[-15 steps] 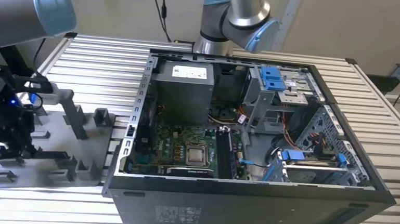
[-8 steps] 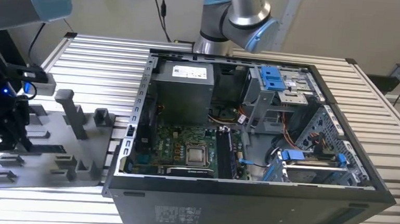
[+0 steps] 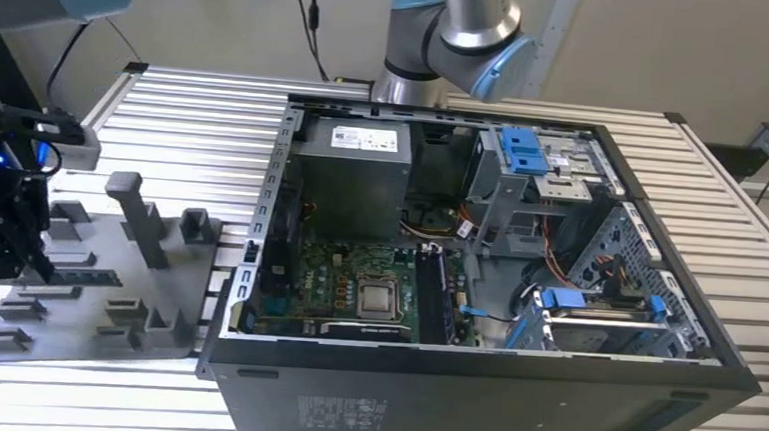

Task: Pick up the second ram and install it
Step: 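Pick up the second ram and move it above second insertion slot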

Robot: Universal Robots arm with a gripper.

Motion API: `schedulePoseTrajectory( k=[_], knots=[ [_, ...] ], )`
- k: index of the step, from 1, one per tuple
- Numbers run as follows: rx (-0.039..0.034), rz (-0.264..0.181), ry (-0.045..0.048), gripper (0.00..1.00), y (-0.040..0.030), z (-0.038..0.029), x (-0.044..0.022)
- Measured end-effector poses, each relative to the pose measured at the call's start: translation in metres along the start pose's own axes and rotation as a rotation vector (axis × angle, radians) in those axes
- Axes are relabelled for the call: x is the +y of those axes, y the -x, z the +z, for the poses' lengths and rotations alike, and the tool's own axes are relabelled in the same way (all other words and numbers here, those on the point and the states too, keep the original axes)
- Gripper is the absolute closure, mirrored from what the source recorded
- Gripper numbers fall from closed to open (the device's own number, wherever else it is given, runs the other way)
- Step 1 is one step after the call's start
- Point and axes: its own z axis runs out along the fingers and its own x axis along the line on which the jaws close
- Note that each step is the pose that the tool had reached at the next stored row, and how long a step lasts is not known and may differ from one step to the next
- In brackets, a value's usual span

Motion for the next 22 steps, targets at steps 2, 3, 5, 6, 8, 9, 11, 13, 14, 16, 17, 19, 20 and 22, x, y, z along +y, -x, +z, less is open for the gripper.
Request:
schedulePoseTrajectory(
  k=[2, 3, 5, 6, 8, 9, 11, 13, 14, 16, 17, 19, 20, 22],
  knots=[
    [0.0001, 0.0, 0.0, 0.86, 0.0, -0.002, 0.0003],
    [0.0, 0.0, -0.0001, 0.86, 0.0, -0.0028, 0.0004],
    [0.0, 0.0, -0.0001, 0.86, 0.0, -0.0045, 0.0007],
    [0.0, 0.0, -0.0002, 0.86, 0.0, -0.0054, 0.0008],
    [0.0, 0.0, -0.0004, 0.86, 0.0001, -0.0059, 0.0011],
    [0.0, 0.0, -0.0006, 0.86, 0.0001, -0.006, 0.0012],
    [-0.0001, 0.0, -0.0006, 0.86, 0.0001, -0.006, 0.0012],
    [0.0, 0.0, -0.0005, 0.86, 0.0001, -0.006, 0.0012],
    [0.0002, 0.0, -0.0002, 0.86, 0.0001, -0.0068, 0.0013],
    [0.0, 0.0, -0.0004, 0.86, 0.0001, -0.0107, 0.0013],
    [0.0, 0.0, -0.0004, 0.86, 0.0001, -0.0124, 0.0013],
    [-0.0001, 0.001, -0.0005, 0.86, 0.0003, -0.0141, 0.0018],
    [-0.0001, 0.001, -0.0006, 0.86, 0.0003, -0.0147, 0.0021],
    [0.0, 0.001, -0.0006, 0.86, 0.0003, -0.0161, 0.0025]
  ],
)
